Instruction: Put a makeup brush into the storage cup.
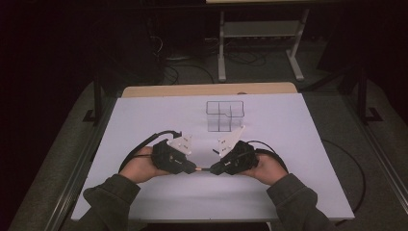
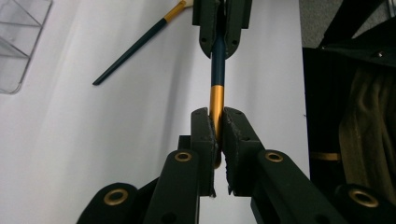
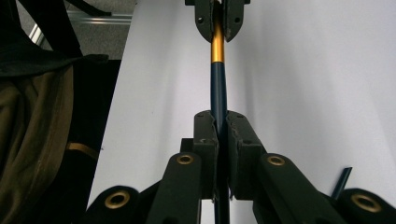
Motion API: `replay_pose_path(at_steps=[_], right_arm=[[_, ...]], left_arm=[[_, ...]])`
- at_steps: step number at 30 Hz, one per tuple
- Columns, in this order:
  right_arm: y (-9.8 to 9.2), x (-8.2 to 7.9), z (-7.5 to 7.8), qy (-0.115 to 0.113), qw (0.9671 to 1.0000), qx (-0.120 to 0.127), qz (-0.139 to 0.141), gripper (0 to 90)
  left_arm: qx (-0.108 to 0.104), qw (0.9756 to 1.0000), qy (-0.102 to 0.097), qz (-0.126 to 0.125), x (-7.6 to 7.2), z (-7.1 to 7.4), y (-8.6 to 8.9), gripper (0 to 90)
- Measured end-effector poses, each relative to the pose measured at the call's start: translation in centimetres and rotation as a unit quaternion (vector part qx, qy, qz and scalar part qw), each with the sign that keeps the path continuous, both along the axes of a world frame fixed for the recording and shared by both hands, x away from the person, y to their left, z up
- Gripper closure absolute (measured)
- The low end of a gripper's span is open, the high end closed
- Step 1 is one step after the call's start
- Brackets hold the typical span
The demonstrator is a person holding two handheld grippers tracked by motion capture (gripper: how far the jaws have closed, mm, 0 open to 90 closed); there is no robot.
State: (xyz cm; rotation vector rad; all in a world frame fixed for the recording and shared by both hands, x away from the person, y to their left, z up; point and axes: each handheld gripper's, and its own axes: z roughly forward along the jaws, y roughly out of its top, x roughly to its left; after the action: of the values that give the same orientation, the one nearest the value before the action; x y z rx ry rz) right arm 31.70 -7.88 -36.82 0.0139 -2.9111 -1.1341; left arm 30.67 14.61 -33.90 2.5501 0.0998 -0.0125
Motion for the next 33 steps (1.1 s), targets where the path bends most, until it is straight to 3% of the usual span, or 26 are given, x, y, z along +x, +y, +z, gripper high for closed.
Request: replay_pose_path(at_steps=[11,12,16,23,28,33], right_arm=[[0.3,-0.1,0.1,-0.003,0.9999,-0.008,0.006,80.6],[0.3,-0.1,0.2,-0.007,0.9999,-0.012,-0.003,75.3],[0.6,-0.2,0.6,-0.016,0.9996,-0.021,-0.012,71.1],[1.6,-0.6,1.2,-0.034,0.9983,-0.046,-0.007,72.6],[2.4,-0.6,0.5,-0.034,0.9971,-0.068,0.004,81.4],[2.5,-0.6,0.2,-0.026,0.9975,-0.064,0.009,82.4]], left_arm=[[0.002,1.0,-0.001,-0.009,-0.3,0.1,0.1,84.2],[-0.002,1.0,-0.001,-0.005,-0.3,0.2,0.2,84.2],[0.007,0.9999,-0.01,0.001,-0.1,0.3,0.4,84.2],[0.016,0.9998,-0.013,0.003,-0.2,0.2,0.2,84.3],[0.017,0.9998,-0.012,-0.005,-0.3,0.1,0.0,84.3],[0.012,0.9999,-0.011,-0.005,-0.4,0.1,0.2,83.7]])
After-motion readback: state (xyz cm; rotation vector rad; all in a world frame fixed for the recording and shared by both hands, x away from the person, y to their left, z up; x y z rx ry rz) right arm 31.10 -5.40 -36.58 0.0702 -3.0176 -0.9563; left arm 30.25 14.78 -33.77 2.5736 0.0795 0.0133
